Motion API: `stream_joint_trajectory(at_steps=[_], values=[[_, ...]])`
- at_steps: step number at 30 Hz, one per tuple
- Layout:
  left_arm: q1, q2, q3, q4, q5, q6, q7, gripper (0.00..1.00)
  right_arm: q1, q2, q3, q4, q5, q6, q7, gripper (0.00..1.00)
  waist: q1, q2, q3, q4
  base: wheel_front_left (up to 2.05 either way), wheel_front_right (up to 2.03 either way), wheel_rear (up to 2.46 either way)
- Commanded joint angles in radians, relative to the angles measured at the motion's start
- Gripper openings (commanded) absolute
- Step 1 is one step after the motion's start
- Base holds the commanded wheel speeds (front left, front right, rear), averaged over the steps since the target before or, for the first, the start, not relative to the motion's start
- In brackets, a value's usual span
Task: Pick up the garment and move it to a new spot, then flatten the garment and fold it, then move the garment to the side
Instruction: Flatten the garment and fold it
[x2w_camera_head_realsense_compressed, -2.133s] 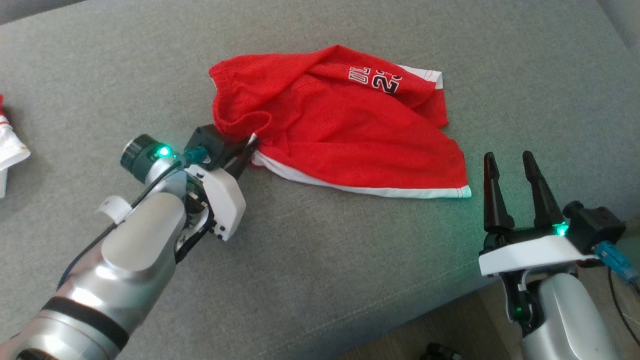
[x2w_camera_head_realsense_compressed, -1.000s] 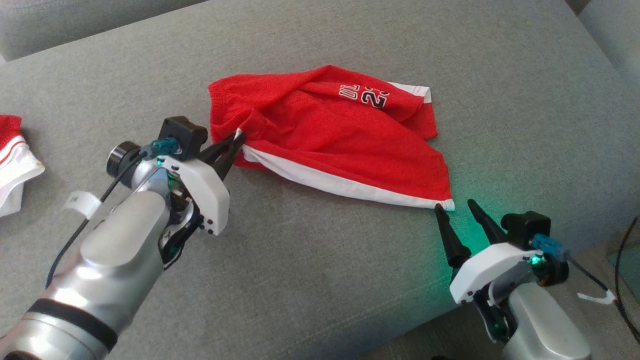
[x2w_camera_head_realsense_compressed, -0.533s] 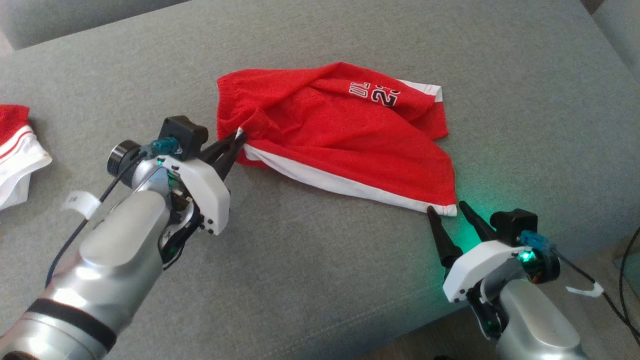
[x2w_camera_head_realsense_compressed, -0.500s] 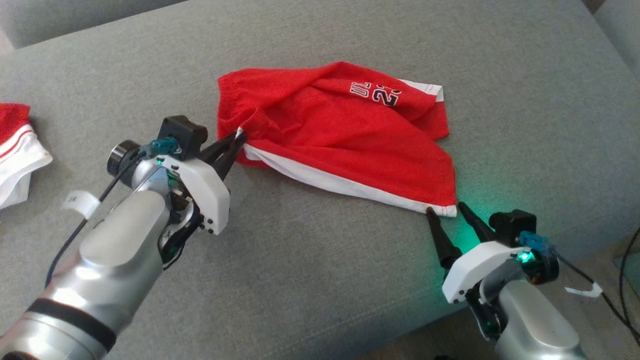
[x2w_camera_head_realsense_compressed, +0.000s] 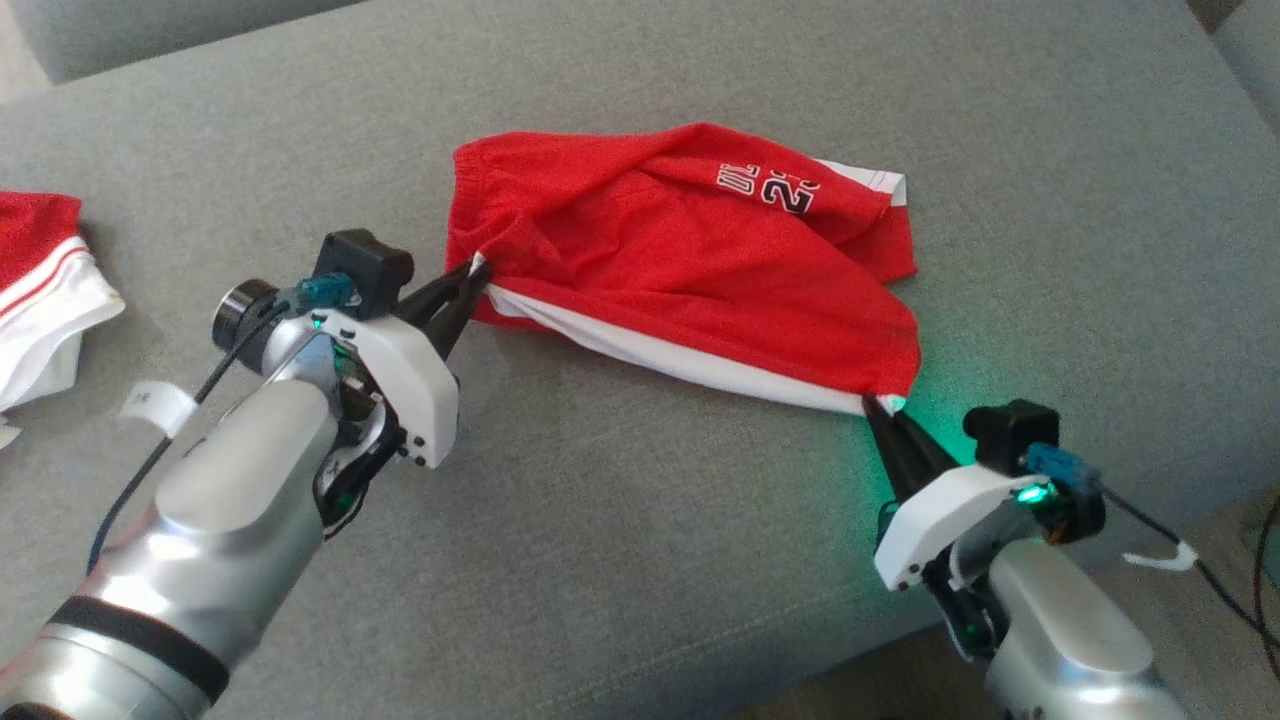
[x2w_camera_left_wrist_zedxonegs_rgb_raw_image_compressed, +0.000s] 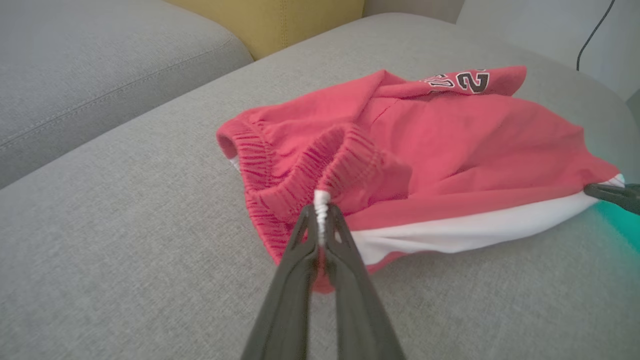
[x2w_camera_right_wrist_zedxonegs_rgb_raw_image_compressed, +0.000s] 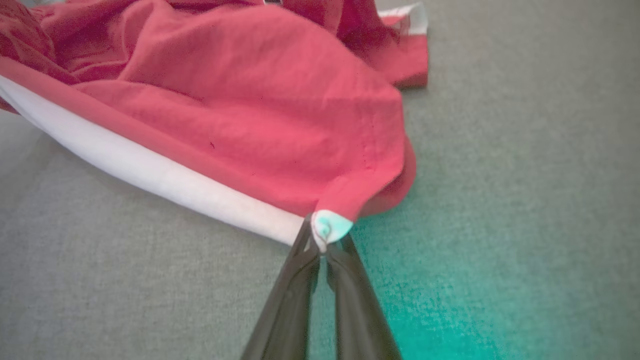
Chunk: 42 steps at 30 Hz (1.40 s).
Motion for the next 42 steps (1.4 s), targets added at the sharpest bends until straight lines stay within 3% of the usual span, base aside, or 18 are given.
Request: stream_joint_trajectory(at_steps=[1, 7, 12, 20, 25, 31, 37, 42], values=[[-0.054, 0.043, 0.036, -0.027, -0.011, 0.007, -0.01, 0.0, -0.024, -0.015, 0.023, -0.038, 0.011, -0.001, -0.015, 0.0, 0.0, 0.0, -0.01, 0.005, 0.0, 0.0, 0.0], [-0.072, 0.051, 0.079, -0.078, -0.062, 0.008, -0.016, 0.0, -0.056, -0.074, 0.03, -0.177, 0.099, -0.001, -0.008, 0.0, 0.0, 0.0, -0.063, 0.034, 0.0, 0.0, 0.0], [-0.118, 0.068, 0.133, -0.144, -0.096, 0.037, -0.011, 0.0, -0.112, -0.151, 0.023, -0.347, 0.192, -0.001, 0.043, 0.0, 0.0, 0.0, -0.124, 0.062, 0.0, 0.0, 0.0], [-0.195, 0.094, 0.208, -0.296, -0.13, 0.1, 0.015, 0.0, -0.243, -0.231, -0.012, -0.55, 0.156, -0.001, 0.094, 0.0, 0.0, 0.0, -0.224, 0.091, 0.0, 0.0, 0.0], [-0.175, 0.112, 0.271, -0.423, -0.174, 0.177, 0.026, 0.0, -0.241, -0.211, -0.101, -0.639, 0.136, -0.001, 0.138, 0.0, 0.0, 0.0, -0.265, 0.117, 0.0, 0.0, 0.0], [-0.037, 0.149, 0.331, -0.627, -0.251, 0.279, 0.052, 0.0, -0.086, -0.192, -0.208, -0.77, 0.114, -0.001, 0.213, 0.0, 0.0, 0.0, -0.277, 0.159, 0.0, 0.0, 0.0], [0.044, 0.185, 0.354, -0.764, -0.294, 0.325, 0.086, 0.0, -0.006, -0.161, -0.258, -0.88, 0.119, -0.001, 0.281, 0.0, 0.0, 0.0, -0.254, 0.173, 0.0, 0.0, 0.0], [0.026, 0.21, 0.371, -0.812, -0.299, 0.347, 0.119, 0.0, -0.03, -0.149, -0.276, -0.94, 0.105, -0.001, 0.352, 0.0, 0.0, 0.0, -0.197, 0.177, 0.0, 0.0, 0.0]])
